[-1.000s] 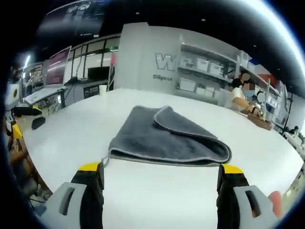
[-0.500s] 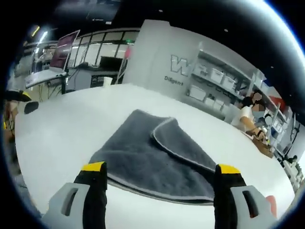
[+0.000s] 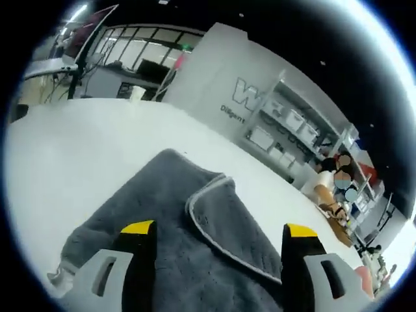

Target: Open the folded towel by lifting each exposed corner and separating the folded layers until the towel lies flat within the target outline without major curled edges

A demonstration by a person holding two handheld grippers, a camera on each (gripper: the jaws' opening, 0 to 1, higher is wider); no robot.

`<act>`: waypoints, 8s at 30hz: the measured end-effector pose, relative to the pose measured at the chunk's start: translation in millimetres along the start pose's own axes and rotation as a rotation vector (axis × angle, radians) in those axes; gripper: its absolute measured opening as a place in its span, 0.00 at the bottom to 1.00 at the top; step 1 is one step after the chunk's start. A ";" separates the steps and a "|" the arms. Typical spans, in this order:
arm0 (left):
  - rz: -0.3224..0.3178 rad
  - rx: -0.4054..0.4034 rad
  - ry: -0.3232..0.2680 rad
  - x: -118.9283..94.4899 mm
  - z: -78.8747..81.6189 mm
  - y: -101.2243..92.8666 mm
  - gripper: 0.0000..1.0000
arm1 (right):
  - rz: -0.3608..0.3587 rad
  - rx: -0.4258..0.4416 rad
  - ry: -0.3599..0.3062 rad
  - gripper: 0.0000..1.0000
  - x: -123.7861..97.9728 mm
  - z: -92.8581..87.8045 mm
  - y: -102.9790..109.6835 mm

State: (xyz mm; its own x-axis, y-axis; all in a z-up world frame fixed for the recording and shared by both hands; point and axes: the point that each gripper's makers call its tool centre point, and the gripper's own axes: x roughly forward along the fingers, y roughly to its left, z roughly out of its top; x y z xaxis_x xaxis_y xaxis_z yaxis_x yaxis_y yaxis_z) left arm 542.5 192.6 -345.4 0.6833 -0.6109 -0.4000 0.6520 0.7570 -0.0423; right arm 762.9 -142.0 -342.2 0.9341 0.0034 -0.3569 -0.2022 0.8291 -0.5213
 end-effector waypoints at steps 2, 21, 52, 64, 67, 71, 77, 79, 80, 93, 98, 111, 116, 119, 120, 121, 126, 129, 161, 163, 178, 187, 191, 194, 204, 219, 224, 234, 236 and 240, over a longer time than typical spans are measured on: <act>0.003 -0.003 0.001 -0.2 -0.8 1.8 0.99 | 0.009 -0.007 0.016 0.77 14.7 -2.9 4.5; 0.008 -0.016 0.011 1.3 -4.0 4.5 0.99 | -0.083 -0.208 0.032 0.61 69.0 -18.5 6.0; 0.000 -0.020 -0.049 -14.1 8.7 2.2 0.99 | -0.108 -0.672 0.025 0.00 75.5 -26.2 34.5; -0.009 -0.006 -0.069 -17.6 15.4 -4.7 0.99 | -0.084 -0.702 0.044 0.00 75.3 -21.8 28.2; -0.005 0.002 -0.073 -19.4 16.7 -4.1 0.99 | -0.088 -0.688 0.045 0.00 69.7 -14.3 20.1; -0.008 0.010 -0.071 -19.0 16.7 -5.2 0.99 | -0.112 -0.666 0.046 0.00 66.2 -3.3 1.6; -0.024 0.013 -0.051 -12.4 12.6 -8.4 0.99 | -0.159 -0.638 0.049 0.00 65.0 14.8 -35.6; -0.029 0.014 -0.045 -10.5 11.0 -9.3 0.99 | -0.172 -0.631 0.054 0.00 66.1 18.4 -46.6; -0.031 0.014 -0.041 -9.6 10.1 -9.6 0.99 | -0.184 -0.629 0.057 0.00 66.4 20.4 -53.5; -0.024 0.009 -0.018 -5.4 3.5 -4.8 0.99 | -0.199 -0.618 0.086 0.00 86.7 23.7 -102.6; -0.021 0.011 0.001 0.2 -1.5 -4.8 0.99 | -0.185 -0.584 0.116 0.00 100.6 15.0 -117.0; -0.033 0.023 0.026 22.2 -12.9 -5.0 0.99 | -0.189 -0.598 0.169 0.00 139.5 1.2 -151.9; -0.028 0.030 0.005 26.1 -10.4 -2.8 0.99 | -0.194 -0.599 0.199 0.00 151.6 -9.6 -158.5; -0.024 0.026 0.010 28.2 -13.0 1.2 0.99 | -0.192 -0.614 0.220 0.00 163.4 -16.9 -164.2; -0.019 0.019 0.014 28.8 -14.5 3.5 0.99 | -0.191 -0.619 0.222 0.00 169.5 -17.3 -167.2; -0.013 0.014 0.019 29.4 -16.2 5.7 0.99 | -0.189 -0.619 0.223 0.00 175.6 -18.2 -169.9; 0.000 0.012 0.030 31.3 -19.1 9.7 0.99 | -0.183 -0.622 0.236 0.00 184.9 -30.1 -169.0; -0.001 0.011 0.031 33.2 -19.8 9.2 0.99 | -0.185 -0.617 0.247 0.00 191.5 -36.2 -171.0; 0.016 0.000 0.058 34.5 -23.8 14.2 0.99 | -0.190 -0.361 0.303 0.22 193.2 -63.4 -175.4; 0.014 0.003 0.058 34.0 -22.9 13.2 0.99 | -0.189 -0.297 0.291 0.25 186.9 -61.6 -176.9; 0.021 0.021 0.042 26.4 -15.6 7.4 0.99 | -0.152 -0.063 0.074 0.28 108.9 -29.4 -184.4; 0.017 0.031 0.035 27.3 -10.3 3.5 0.99 | -0.042 0.024 -0.090 0.33 43.9 -3.0 -160.0; 0.017 0.030 0.039 28.9 -9.9 2.2 0.99 | 0.028 0.112 -0.171 0.40 12.1 22.6 -144.0; 0.015 0.032 0.040 29.5 -9.2 0.8 0.99 | 0.088 0.184 -0.225 0.52 -14.4 34.4 -123.8; 0.017 0.039 0.049 31.4 -9.8 -1.9 0.99 | 0.116 0.250 -0.255 0.63 -71.8 23.0 -92.9; 0.010 0.072 0.089 45.9 -14.5 -14.9 0.99 | 0.176 0.422 -0.197 0.82 -138.4 -40.9 -49.7; 0.006 0.062 0.087 48.0 -14.6 -11.1 0.99 | 0.199 0.532 -0.231 0.92 -160.9 -45.7 -49.5; 0.091 0.037 0.067 34.0 -7.3 6.6 0.99 | 0.206 0.517 -0.152 0.99 -178.1 -69.1 -49.5; 0.098 0.036 0.075 33.3 -7.6 5.0 0.99 | 0.207 0.527 -0.156 0.99 -180.2 -71.0 -50.1; 0.098 0.043 0.094 34.3 -7.0 -0.5 0.99 | 0.192 0.536 -0.158 0.99 -183.1 -75.8 -53.4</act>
State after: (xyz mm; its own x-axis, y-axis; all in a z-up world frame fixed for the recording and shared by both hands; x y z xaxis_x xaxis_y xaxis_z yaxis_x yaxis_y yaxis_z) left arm 563.3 172.9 -365.5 0.7119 -0.5085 -0.4844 0.5986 0.8001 0.0398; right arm 580.3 -229.3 -307.7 0.9364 0.2307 -0.2646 -0.2336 0.9721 0.0208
